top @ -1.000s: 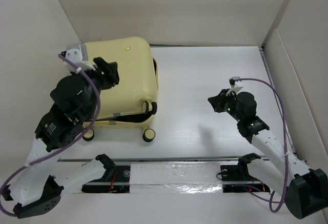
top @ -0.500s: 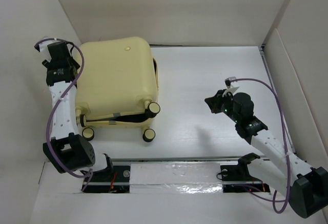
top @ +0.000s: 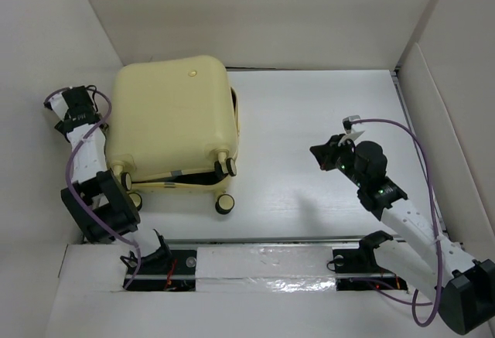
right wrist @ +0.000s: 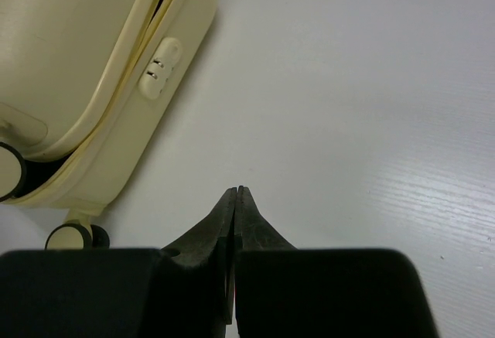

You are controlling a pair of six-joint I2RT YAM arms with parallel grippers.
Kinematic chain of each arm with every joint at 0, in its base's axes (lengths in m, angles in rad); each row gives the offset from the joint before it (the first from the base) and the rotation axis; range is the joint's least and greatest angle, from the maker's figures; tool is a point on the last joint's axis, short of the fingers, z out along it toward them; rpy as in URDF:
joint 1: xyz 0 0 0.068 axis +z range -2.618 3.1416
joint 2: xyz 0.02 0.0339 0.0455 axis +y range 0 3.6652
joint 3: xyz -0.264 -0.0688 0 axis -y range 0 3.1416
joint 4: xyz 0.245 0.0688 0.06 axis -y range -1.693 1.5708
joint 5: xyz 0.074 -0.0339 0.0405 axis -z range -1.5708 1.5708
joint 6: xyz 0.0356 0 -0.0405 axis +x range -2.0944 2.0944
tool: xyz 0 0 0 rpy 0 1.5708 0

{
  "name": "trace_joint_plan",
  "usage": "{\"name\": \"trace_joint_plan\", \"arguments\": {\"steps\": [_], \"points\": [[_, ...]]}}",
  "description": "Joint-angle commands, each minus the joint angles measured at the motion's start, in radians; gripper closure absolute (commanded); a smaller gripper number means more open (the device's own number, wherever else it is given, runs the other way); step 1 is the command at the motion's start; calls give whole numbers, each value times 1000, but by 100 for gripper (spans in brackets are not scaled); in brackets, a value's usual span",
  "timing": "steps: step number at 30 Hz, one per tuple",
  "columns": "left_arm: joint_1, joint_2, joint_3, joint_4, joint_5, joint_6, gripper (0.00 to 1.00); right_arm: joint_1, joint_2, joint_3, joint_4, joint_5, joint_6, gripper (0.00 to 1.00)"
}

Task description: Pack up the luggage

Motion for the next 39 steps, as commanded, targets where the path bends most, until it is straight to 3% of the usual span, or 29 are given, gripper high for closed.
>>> {"name": "trace_joint_plan", "arguments": {"steps": [1, 6, 11, 13, 14, 15, 18, 21, 25, 32, 35, 38, 39], "points": [[-29, 28, -38, 19, 17, 0, 54, 10, -22, 44, 23, 4, -17, 100], [-114, 46, -127, 66, 54, -55, 54, 20, -16, 47, 17, 23, -17, 100], [-146, -10, -294, 204, 400, -196, 54, 20, 3, 44, 8, 99, -9, 99], [-155, -11, -294, 296, 494, -255, 54, 20, 35, 50, 2, 126, -15, 89], [-178, -11, -294, 313, 505, -265, 54, 20, 49, 55, -7, 173, -11, 86], [-206, -118, -425, 329, 500, -279, 54, 20, 64, 72, -16, 196, -6, 78], [-229, -199, -532, 387, 517, -311, 54, 20, 133, 136, -38, 290, 14, 63], [-240, -366, -658, 474, 554, -379, 54, -25, 262, 208, -49, 340, 32, 57], [-278, -504, -768, 514, 524, -405, 55, -75, 450, 349, -56, 311, 55, 56], [-395, -572, -825, 546, 502, -396, 56, -106, 783, 628, -76, 241, 45, 55], [-448, -574, -882, 620, 516, -411, 60, -106, 956, 814, -202, 151, 40, 55], [-558, -548, -922, 672, 499, -436, 61, -106, 1085, 964, -239, 65, 35, 55], [-659, -546, -934, 704, 458, -445, 62, -94, 1107, 1007, -218, 45, 40, 55]]}}
